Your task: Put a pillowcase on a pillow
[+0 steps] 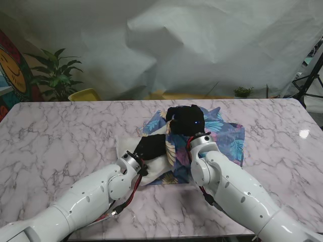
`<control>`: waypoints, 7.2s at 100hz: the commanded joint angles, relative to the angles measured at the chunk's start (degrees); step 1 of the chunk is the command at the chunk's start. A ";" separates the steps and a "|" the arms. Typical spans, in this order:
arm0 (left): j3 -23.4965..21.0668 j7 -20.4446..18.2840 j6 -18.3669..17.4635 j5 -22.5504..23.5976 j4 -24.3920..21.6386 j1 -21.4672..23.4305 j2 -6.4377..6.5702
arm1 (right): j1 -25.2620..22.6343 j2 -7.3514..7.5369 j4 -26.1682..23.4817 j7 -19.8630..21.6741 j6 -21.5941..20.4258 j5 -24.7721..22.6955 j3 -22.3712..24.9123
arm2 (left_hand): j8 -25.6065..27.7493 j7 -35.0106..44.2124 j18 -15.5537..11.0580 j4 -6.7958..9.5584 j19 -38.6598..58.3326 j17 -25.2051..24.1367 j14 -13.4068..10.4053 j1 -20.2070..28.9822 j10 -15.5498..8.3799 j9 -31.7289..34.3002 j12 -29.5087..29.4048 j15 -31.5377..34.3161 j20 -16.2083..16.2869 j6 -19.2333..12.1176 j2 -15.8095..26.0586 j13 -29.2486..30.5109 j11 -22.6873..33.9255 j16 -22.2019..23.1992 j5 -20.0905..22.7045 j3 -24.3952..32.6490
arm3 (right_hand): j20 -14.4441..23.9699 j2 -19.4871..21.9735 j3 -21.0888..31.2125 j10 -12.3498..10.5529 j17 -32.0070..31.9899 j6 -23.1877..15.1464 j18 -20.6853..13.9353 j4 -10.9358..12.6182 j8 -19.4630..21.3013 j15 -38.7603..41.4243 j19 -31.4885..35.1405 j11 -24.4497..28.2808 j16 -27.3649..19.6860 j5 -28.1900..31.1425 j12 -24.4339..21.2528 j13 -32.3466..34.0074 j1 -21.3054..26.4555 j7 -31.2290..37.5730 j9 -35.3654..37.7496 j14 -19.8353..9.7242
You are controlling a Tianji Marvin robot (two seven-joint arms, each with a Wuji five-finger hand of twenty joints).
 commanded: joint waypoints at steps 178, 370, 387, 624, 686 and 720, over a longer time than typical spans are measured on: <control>-6.04 -20.47 13.14 -10.53 -14.62 6.94 2.31 | -22.72 3.79 -17.19 25.91 14.34 9.62 15.49 | -9.21 -12.37 -7.97 7.44 6.23 -0.19 0.08 3.51 -1.78 -2.73 -3.66 -4.21 -0.59 3.49 10.19 -3.39 -6.05 -0.24 -1.63 -9.75 | 0.43 55.90 -70.85 12.57 -10.21 22.82 6.89 16.05 5.88 -10.35 -3.31 -7.07 -7.70 -15.57 -13.33 -17.52 0.05 -25.76 -25.79 11.99; -17.07 -35.54 18.06 -16.00 -22.26 12.11 6.87 | -25.31 2.19 -20.38 19.38 12.37 11.61 17.09 | -4.41 -25.50 13.16 8.47 -24.54 -30.27 19.31 -5.73 3.59 -9.74 -19.38 -43.73 1.08 2.48 16.62 -21.66 -28.76 -19.49 6.66 -9.45 | 2.54 52.09 -69.22 9.95 -5.25 17.85 5.87 16.95 12.24 -3.22 1.84 -2.35 -4.56 -3.92 -9.77 -10.64 3.33 -14.39 -15.43 10.10; -17.53 -35.91 18.05 -21.07 -24.49 15.49 6.44 | -19.15 0.71 -12.97 15.92 10.91 14.71 14.72 | -4.77 -23.73 13.89 8.49 -21.90 -25.89 20.42 -4.93 4.91 -8.82 -18.98 -41.37 1.15 3.54 16.42 -18.77 -27.62 -19.08 7.53 -9.41 | 2.22 51.62 -69.11 9.75 -5.22 17.86 5.82 16.97 12.27 -4.19 1.69 -2.44 -4.75 -4.66 -9.73 -10.97 3.41 -14.50 -16.19 9.76; -25.82 -33.14 14.73 -10.83 -13.39 9.22 7.73 | -26.73 10.77 -10.39 20.10 -16.31 -23.82 15.23 | -12.28 -54.93 12.00 8.47 -75.28 -51.78 12.93 -22.56 2.21 -36.91 -23.21 -62.74 -0.57 4.66 11.95 -49.51 -47.32 -26.51 -10.61 -9.31 | -7.05 -0.04 -21.12 4.07 -15.41 11.95 18.69 16.17 -13.76 -15.11 -13.58 -26.51 -14.74 -38.03 -10.40 -43.99 3.31 -64.71 -60.29 7.00; -20.79 -47.68 7.32 -18.42 -1.91 -0.48 9.27 | -23.58 7.95 -8.14 10.40 -18.33 -14.94 14.70 | -16.21 -59.02 3.43 7.23 -83.34 -57.22 8.58 -28.93 -2.41 -39.57 -29.90 -70.59 -6.29 1.71 3.82 -55.45 -55.11 -33.80 -14.42 -9.36 | -9.61 -4.82 0.73 1.55 22.78 5.82 -20.78 5.30 -2.70 3.98 13.53 -0.18 1.34 4.03 -11.87 -1.27 19.43 -4.34 -9.80 0.02; -12.06 -37.83 -0.98 -18.98 12.53 -8.07 5.26 | -25.34 7.92 -12.12 12.04 -20.64 -14.77 16.65 | -15.51 -55.12 -1.46 7.55 -84.06 -56.08 3.62 -24.77 -7.25 -36.99 -31.95 -67.98 -10.45 -0.86 -0.38 -53.59 -50.89 -34.67 -13.51 -8.17 | -7.88 -3.80 0.64 1.45 23.46 5.71 -20.14 5.31 -4.23 5.10 13.33 -0.04 2.80 5.87 -12.17 -0.84 19.68 -3.33 -8.27 0.39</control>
